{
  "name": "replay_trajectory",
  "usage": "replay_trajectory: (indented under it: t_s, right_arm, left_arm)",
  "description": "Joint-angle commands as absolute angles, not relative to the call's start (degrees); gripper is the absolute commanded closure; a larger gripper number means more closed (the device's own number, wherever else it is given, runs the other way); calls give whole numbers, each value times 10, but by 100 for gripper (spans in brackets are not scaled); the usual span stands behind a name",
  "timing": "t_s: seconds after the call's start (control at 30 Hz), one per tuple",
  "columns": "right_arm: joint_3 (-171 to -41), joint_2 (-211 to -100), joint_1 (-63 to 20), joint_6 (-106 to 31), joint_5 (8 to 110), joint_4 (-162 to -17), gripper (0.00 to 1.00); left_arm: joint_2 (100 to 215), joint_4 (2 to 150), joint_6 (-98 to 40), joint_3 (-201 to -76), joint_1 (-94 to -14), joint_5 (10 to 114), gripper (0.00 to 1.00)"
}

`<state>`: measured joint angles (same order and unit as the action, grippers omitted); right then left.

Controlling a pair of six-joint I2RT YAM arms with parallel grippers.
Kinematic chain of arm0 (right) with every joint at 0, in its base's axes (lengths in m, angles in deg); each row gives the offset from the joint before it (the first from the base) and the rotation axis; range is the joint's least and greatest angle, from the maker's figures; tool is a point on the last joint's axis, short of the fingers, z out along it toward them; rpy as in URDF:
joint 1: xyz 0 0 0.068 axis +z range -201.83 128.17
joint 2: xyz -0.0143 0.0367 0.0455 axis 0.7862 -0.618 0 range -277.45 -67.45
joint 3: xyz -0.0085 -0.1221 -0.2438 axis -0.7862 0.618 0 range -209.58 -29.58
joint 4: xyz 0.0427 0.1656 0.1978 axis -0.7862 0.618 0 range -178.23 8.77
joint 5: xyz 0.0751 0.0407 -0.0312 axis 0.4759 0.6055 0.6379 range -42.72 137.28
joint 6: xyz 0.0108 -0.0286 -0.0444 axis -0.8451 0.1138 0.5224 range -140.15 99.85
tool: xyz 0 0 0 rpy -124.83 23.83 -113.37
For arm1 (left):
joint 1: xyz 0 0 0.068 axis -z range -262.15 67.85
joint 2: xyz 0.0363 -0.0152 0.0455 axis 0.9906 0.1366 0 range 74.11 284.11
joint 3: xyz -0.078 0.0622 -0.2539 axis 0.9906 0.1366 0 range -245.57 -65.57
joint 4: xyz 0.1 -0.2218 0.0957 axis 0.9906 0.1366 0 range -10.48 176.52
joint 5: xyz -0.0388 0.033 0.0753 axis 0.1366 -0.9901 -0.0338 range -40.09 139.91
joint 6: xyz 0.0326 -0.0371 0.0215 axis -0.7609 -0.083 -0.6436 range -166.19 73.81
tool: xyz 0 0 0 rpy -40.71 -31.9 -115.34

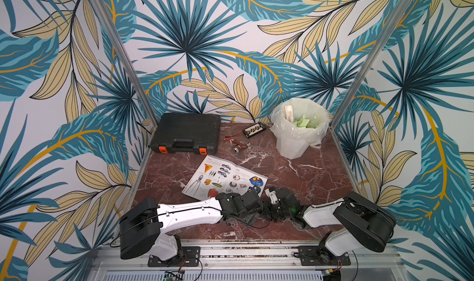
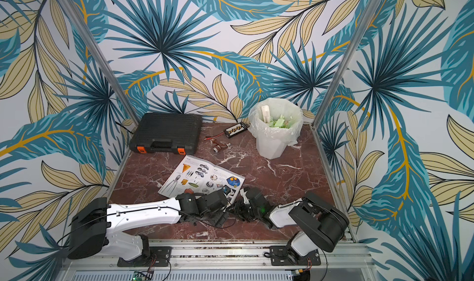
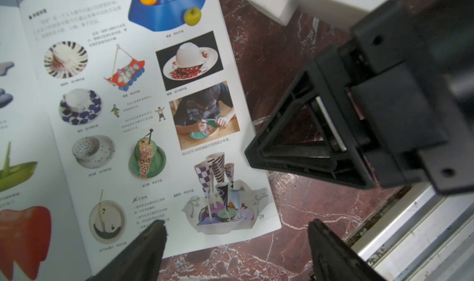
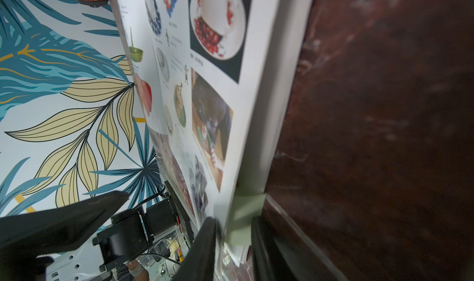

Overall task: Peel off the used sticky note
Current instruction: Turn the page of the book at the center of the board.

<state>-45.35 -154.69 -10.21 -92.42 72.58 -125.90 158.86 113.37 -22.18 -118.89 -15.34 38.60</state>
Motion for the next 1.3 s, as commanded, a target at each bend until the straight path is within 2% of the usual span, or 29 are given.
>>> replay_trajectory:
  t_s: [0.0,0.47,1.0,1.27]
  right_arm:
    - [-440,-1564,-101,-927,709,-1239,71]
    - [-438,-1571,-101,-931,711,-1251,71]
    - [-438,-1575,-101,-934,712,-1256,72]
    - [-437,-1575,-101,-933,712,-1256,71]
  left_arm:
    - [1617,1155,-238,-1229,-137,354,9]
    - [1680,1188,-225,-1253,-117,244,8]
    - [1683,1140,-229,-1240,-115,284,8]
    - [1710,1142,-223,-1244,-115,263,8]
